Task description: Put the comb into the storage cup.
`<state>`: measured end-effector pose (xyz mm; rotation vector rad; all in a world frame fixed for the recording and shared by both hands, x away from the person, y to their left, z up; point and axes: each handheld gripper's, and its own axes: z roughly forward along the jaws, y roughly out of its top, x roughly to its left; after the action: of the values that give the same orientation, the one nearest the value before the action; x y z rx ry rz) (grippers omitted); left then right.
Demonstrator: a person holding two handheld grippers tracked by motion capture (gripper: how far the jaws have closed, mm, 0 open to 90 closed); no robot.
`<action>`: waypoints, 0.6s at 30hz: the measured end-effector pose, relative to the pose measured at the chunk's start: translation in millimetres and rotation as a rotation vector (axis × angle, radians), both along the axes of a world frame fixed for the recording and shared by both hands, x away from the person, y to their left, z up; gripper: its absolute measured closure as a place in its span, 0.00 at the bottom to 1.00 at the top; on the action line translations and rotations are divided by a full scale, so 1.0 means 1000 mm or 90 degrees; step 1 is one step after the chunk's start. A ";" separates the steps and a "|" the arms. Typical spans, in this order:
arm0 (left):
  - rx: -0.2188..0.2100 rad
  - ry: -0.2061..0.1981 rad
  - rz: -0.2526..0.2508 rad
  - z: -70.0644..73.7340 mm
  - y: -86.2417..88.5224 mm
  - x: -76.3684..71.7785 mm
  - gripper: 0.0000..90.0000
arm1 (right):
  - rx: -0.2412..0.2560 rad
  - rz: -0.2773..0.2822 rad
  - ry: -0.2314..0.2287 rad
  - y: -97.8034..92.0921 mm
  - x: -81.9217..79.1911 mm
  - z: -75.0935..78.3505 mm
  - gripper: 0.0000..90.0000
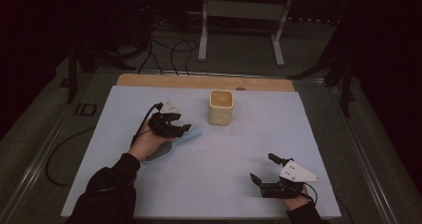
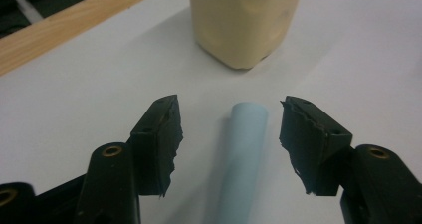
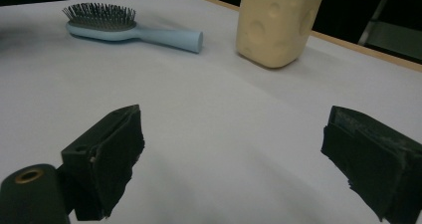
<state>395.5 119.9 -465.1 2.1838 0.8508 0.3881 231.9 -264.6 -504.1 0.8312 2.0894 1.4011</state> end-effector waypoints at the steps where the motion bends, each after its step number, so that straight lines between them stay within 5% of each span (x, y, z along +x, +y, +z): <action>1: 0.003 0.002 0.000 -0.002 -0.002 0.001 0.54 | 0.002 0.001 0.000 0.000 0.000 0.000 0.10; 10: 0.048 0.018 0.021 -0.014 -0.016 0.014 0.82 | 0.002 0.003 0.000 0.000 0.000 0.000 0.10; 18: 0.051 0.052 0.043 -0.022 -0.023 0.025 0.99 | 0.003 0.005 -0.001 0.000 0.000 0.001 0.10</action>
<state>420.4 96.6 -487.5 2.2628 0.9698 0.3748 231.5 -264.4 -503.5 0.8237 2.0916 1.4104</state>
